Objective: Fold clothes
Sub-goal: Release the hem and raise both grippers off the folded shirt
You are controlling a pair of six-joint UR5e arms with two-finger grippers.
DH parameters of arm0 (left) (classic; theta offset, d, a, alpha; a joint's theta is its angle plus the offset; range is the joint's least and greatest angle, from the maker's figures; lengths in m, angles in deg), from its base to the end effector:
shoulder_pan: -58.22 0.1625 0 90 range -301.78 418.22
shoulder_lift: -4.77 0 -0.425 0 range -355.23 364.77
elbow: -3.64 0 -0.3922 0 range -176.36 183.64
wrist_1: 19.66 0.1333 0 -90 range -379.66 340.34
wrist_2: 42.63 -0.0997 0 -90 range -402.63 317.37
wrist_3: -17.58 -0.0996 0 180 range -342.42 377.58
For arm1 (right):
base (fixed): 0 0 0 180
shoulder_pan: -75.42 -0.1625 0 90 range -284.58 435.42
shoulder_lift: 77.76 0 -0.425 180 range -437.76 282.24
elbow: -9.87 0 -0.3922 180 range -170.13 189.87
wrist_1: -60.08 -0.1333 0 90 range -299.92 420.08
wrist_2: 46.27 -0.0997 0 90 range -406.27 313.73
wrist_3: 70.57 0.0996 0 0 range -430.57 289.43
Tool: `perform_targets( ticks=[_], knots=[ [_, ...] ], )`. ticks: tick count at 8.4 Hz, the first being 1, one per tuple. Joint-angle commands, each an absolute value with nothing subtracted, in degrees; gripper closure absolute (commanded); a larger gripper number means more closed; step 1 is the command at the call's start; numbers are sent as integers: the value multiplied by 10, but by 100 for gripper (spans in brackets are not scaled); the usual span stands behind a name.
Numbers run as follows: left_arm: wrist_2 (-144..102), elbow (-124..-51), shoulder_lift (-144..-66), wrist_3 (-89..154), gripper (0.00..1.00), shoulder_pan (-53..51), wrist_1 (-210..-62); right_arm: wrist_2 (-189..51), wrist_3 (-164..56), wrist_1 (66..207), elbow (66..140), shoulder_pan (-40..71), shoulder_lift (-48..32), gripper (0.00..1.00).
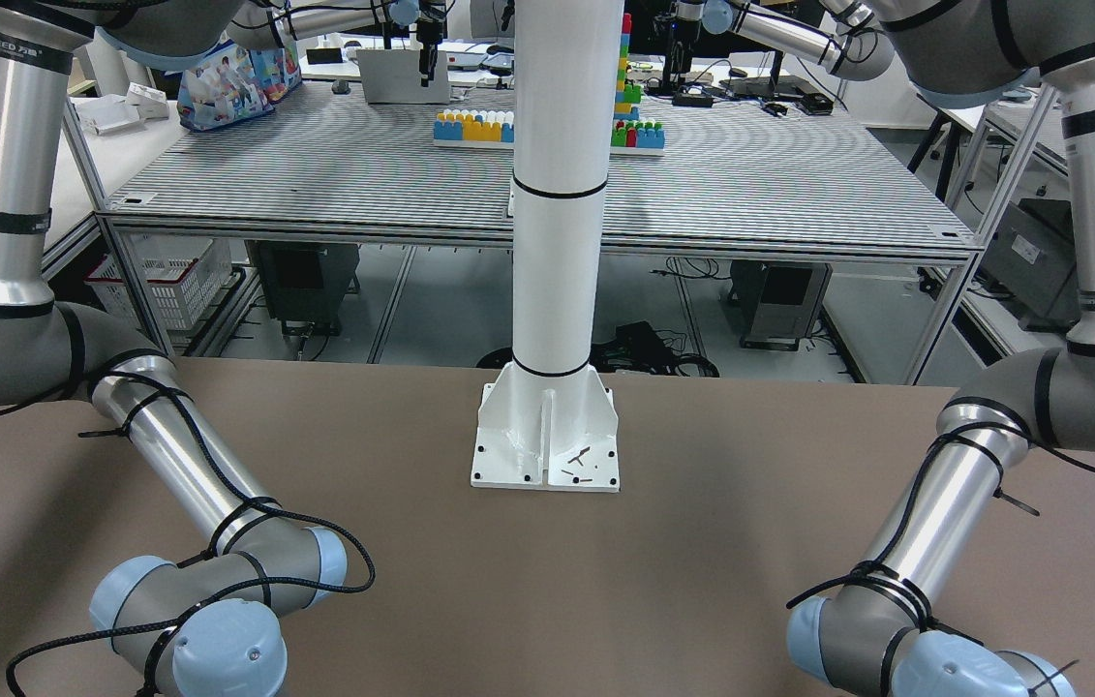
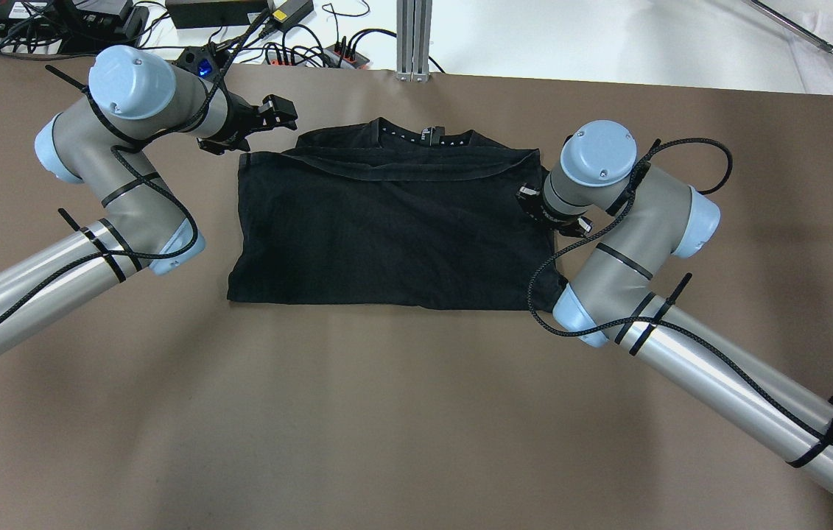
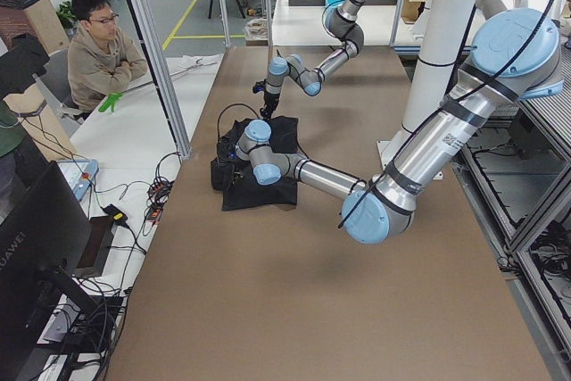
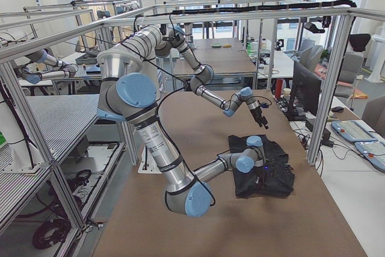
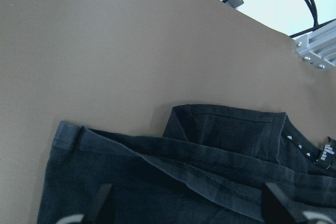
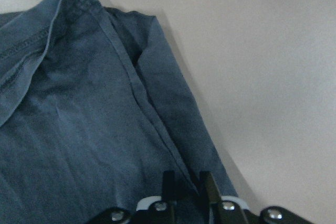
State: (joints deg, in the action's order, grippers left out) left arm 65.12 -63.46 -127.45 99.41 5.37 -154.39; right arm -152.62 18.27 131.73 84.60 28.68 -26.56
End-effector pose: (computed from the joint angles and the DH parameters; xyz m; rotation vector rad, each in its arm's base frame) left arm 0.3918 -0.6876 0.2993 0.3281 1.1083 -0.5195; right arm -0.4469 -0.6285 0.3417 0.0465 -0.7884 0.6505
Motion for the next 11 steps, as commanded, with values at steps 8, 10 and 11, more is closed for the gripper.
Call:
perform_targets(
  ticks=[8, 10, 11],
  knots=[
    [627, -632, -1280, 996, 2, 68, -1544, -1531, 181, 1316, 846, 288, -264, 66],
    [614, -633, -1279, 1005, 2, 76, -1544, -1531, 187, 1316, 846, 288, -265, 100],
    [607, -635, -1279, 1011, 2, 79, -1544, -1531, 185, 1316, 846, 288, -264, 100]
  ],
)
